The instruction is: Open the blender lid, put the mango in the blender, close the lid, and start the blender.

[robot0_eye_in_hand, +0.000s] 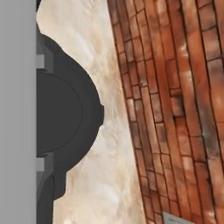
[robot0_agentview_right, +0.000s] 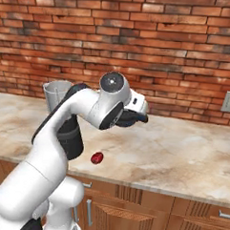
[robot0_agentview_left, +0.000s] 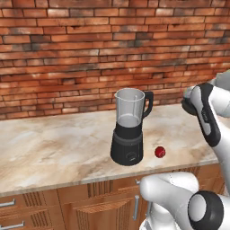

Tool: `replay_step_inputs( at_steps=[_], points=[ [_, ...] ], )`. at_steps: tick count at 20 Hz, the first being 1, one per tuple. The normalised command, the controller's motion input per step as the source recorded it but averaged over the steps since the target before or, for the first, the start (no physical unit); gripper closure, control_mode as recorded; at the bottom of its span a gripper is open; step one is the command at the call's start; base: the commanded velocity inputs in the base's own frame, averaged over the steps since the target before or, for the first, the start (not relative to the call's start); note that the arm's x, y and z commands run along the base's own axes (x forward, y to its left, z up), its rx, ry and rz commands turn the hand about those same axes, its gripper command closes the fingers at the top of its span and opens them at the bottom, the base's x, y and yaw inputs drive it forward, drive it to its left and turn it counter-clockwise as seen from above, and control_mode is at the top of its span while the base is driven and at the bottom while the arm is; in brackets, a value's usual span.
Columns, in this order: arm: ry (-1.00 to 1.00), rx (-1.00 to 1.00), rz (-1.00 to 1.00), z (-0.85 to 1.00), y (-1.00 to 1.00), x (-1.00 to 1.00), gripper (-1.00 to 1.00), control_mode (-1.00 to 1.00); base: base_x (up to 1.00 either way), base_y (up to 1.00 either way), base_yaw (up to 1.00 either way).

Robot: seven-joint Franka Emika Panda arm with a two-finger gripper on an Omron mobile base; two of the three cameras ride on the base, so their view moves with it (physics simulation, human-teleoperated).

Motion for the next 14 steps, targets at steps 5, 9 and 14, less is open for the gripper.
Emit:
replay_step_inputs(
  at_steps=[5,9,14],
  points=[
    [0.08,0.00,-0.03,-0.98,-0.84,0.33,1.00,-1.00,0.00,0.00,0.00],
    [0.19,0.00,0.00,-1.00,-0.51,0.46,1.00,-1.00,0.00,0.00,0.00],
    [0.25,0.00,0.00,-0.86,-0.31,0.42,1.00,-1.00,0.00,0.00,0.00]
  ],
)
